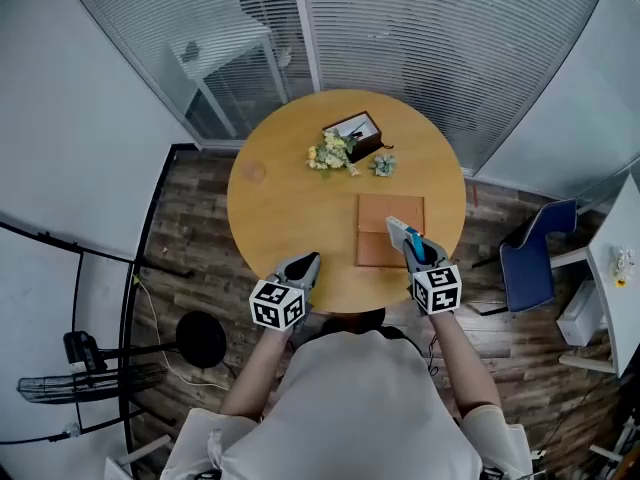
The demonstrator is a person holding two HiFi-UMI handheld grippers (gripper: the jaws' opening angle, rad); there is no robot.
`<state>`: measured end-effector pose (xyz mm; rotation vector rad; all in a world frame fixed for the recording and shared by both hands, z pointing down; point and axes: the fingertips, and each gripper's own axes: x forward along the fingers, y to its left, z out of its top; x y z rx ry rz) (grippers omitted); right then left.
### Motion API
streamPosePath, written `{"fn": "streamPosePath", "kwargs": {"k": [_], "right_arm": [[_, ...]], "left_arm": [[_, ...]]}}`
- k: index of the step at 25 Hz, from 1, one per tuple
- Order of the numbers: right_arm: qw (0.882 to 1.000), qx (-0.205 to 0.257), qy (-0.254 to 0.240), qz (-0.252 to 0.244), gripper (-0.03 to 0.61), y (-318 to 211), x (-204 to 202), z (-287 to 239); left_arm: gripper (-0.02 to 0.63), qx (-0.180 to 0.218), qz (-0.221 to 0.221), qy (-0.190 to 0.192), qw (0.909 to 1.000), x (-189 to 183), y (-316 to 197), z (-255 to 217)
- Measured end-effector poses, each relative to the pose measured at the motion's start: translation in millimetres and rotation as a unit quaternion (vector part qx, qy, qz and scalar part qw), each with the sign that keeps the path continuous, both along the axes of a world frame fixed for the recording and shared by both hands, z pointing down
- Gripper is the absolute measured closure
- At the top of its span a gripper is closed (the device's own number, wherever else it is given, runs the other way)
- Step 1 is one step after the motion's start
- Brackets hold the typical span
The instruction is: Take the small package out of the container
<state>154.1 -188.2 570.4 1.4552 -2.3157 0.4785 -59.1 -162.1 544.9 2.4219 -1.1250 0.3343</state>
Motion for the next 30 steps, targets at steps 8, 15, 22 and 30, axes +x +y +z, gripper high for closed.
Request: {"fn": "streamPosePath", "kwargs": {"k": [8,15,22,30], "right_arm": [[0.996,0.062,0.014,0.069,0.528,40.8,-5.4,-60.5],[0.987,0.099,0.017,0.124,0.526,89.9,3.1,-95.9],[0.980,0.126,0.001,0.154,0.526,126.6,26.3,-120.5],[0.981,0.143,-0.011,0.134,0.526,133.6,53.9,-135.3]], "left_arm": [[0.594,0.025,0.071,0.022,0.9969,-9.8,13.4,-31.5],[0.594,0.060,0.101,0.017,0.9929,-13.9,28.0,-53.9],[0.594,0.113,0.112,-0.006,0.9873,4.4,36.8,-80.0],[0.594,0.120,0.091,0.010,0.9885,26.9,45.6,-96.0]]}}
